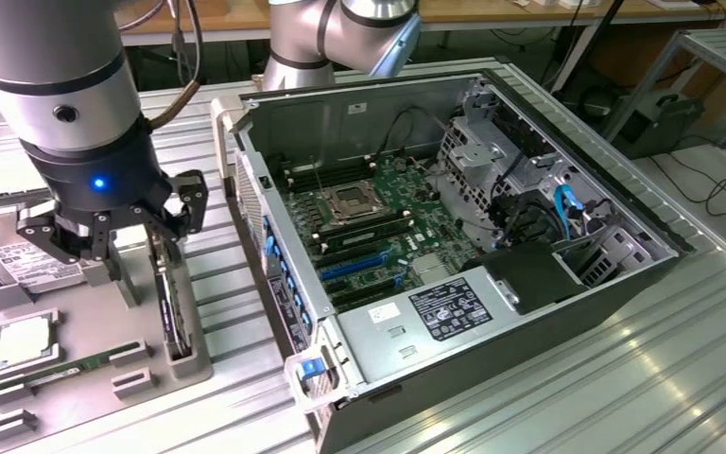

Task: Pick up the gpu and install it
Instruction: 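Pick up the gpu and move the gpu toward the slot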

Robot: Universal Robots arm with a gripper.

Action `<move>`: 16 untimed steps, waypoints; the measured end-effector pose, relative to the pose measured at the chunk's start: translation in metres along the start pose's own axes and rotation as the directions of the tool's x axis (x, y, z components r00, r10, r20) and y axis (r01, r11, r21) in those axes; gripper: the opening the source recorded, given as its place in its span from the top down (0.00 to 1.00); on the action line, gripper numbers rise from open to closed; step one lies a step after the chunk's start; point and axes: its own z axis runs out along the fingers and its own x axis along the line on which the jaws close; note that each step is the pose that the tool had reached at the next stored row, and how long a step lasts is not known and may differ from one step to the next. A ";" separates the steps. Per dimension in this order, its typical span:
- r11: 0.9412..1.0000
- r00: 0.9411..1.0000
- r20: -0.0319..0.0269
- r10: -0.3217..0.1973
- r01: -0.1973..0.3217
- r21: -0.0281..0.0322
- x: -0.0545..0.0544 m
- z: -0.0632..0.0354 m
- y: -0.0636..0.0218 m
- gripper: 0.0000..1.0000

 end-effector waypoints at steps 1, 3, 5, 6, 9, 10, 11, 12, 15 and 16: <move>1.000 1.000 0.000 0.000 0.000 0.000 0.000 0.0020 -0.0003 0.40; 1.000 1.000 0.000 0.005 -0.005 0.000 0.000 0.0058 -0.0004 0.40; 1.000 1.000 0.000 0.012 -0.012 0.000 0.000 0.0093 -0.0006 0.40; 1.000 1.000 0.000 0.013 -0.013 0.000 0.000 0.0113 -0.0007 0.40; 1.000 1.000 0.000 0.013 -0.013 0.000 0.000 0.0168 -0.0009 0.40; 1.000 1.000 0.000 0.013 -0.013 0.000 0.000 0.0185 -0.0010 0.40; 1.000 1.000 0.000 0.013 -0.013 0.000 0.000 0.0203 -0.0011 0.40; 1.000 1.000 0.000 0.013 -0.013 0.000 0.000 0.0235 -0.0014 0.40; 1.000 1.000 0.000 0.013 -0.013 0.000 0.000 0.0291 -0.0022 0.40; 1.000 1.000 0.000 0.014 -0.014 0.000 0.000 0.0309 -0.0023 0.40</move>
